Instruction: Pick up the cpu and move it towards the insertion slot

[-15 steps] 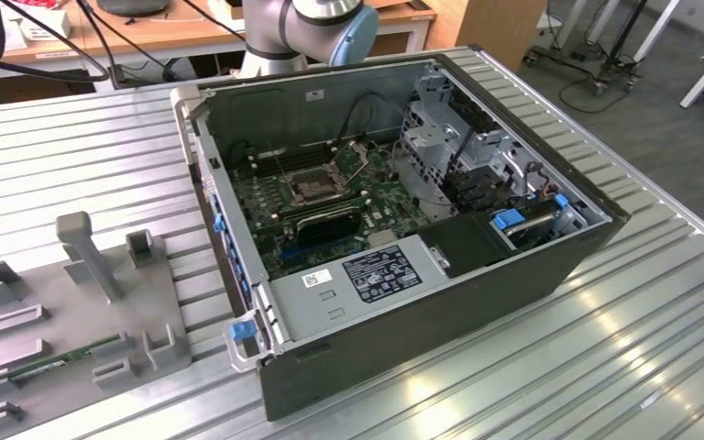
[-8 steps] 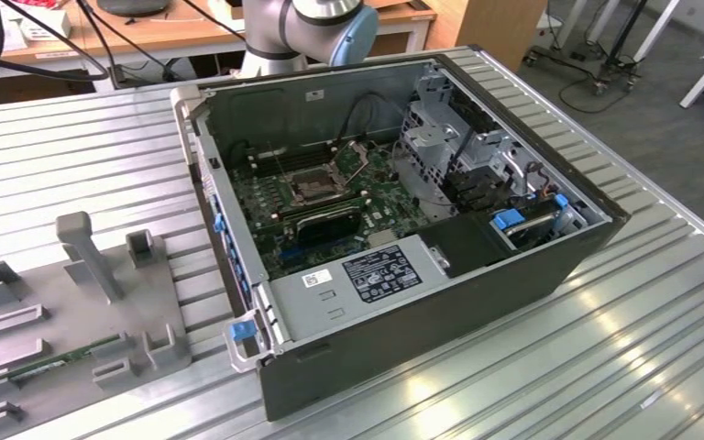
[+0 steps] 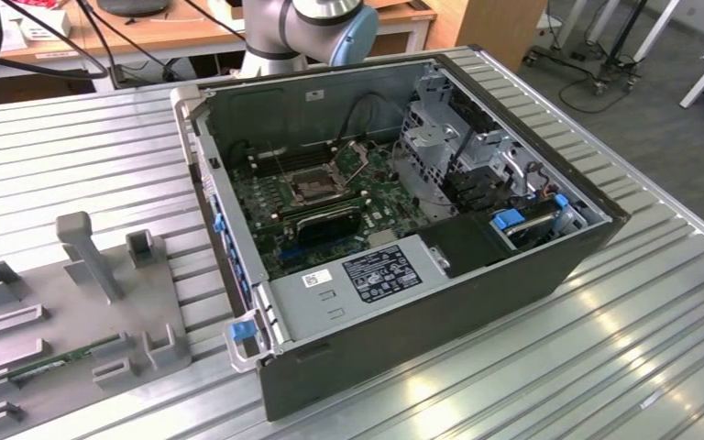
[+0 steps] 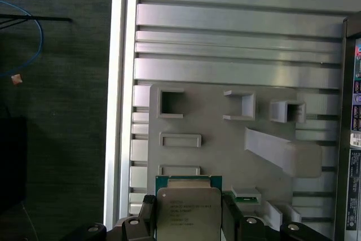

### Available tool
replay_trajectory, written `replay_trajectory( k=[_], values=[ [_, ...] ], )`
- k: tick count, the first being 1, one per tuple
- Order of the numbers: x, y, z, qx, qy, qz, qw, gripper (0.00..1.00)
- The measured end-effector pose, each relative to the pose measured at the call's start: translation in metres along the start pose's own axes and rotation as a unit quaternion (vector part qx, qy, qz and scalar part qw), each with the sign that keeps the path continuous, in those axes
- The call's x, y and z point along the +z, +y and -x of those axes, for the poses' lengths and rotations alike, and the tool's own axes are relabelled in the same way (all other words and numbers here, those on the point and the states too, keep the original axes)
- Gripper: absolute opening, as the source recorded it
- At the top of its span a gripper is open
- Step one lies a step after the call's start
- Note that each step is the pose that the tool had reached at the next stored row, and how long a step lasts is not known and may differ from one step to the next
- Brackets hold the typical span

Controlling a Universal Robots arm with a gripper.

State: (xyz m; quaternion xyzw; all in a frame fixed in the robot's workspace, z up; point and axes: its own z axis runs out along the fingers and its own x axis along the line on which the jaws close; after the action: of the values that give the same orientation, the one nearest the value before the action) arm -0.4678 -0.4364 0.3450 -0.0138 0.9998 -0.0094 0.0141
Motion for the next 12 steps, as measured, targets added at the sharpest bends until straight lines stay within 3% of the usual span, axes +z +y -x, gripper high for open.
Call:
replay_trajectory(
  k=[12],
  values=[
    [-0.0062,-0.0001,0.0002,0.0,0.0,0.0,1.0,0.55]
  ],
)
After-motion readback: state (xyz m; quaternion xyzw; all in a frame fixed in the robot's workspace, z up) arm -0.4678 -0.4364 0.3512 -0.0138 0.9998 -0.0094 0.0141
